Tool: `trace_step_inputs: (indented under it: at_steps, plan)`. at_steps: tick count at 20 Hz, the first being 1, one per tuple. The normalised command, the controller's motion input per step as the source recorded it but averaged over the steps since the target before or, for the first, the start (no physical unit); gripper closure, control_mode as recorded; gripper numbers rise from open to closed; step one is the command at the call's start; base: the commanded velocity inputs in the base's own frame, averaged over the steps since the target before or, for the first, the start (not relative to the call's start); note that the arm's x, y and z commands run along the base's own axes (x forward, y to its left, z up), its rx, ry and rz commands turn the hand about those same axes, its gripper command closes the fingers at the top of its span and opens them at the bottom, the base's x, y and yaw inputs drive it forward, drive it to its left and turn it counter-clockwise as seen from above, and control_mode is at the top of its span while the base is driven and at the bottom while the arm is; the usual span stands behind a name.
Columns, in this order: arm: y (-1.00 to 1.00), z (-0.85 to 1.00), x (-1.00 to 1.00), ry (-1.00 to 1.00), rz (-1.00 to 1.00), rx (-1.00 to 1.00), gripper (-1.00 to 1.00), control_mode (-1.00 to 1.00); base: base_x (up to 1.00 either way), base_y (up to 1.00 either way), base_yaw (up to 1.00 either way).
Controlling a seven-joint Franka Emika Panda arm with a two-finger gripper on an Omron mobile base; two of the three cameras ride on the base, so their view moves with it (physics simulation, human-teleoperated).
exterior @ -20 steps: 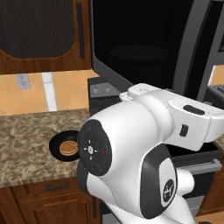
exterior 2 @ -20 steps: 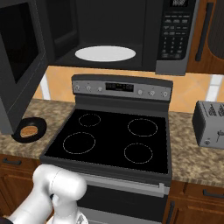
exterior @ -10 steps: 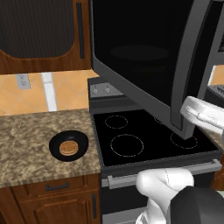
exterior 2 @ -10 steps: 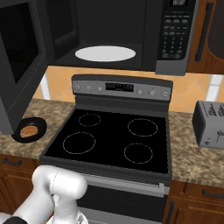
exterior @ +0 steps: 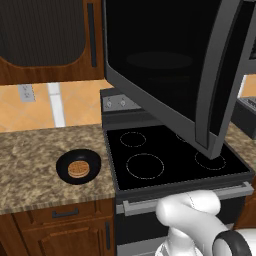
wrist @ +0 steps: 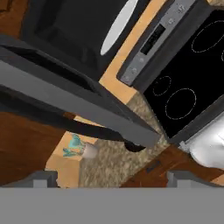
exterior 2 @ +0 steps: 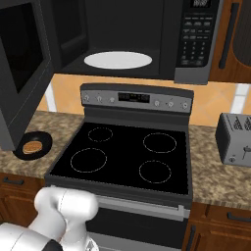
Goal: Open the microwave, place the bowl with waffle inside the microwave, then close the microwave door and turn it on.
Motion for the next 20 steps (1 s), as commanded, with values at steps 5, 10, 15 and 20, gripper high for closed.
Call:
trace_step_inputs:
  at_steps: [5,10,15,20]
  plan:
    - [-0.13,-0.35,0.26,0.19,0.49,0.85,-1.00,-1.00,0.00,0.00,0.00]
    - [-0.15,-0.35,0.88,0.23,0.47,0.57,-1.00,-1.00,0.00,0.00,0.00]
    - [-0.03,-0.60,1.00,-0.01,0.19,0.24,-1.00,-1.00,0.00,0.00,0.00]
    - [-0.16,-0.18,0.88,-0.01,0.00,0.04,-1.00,-1.00,0.00,0.00,0.00]
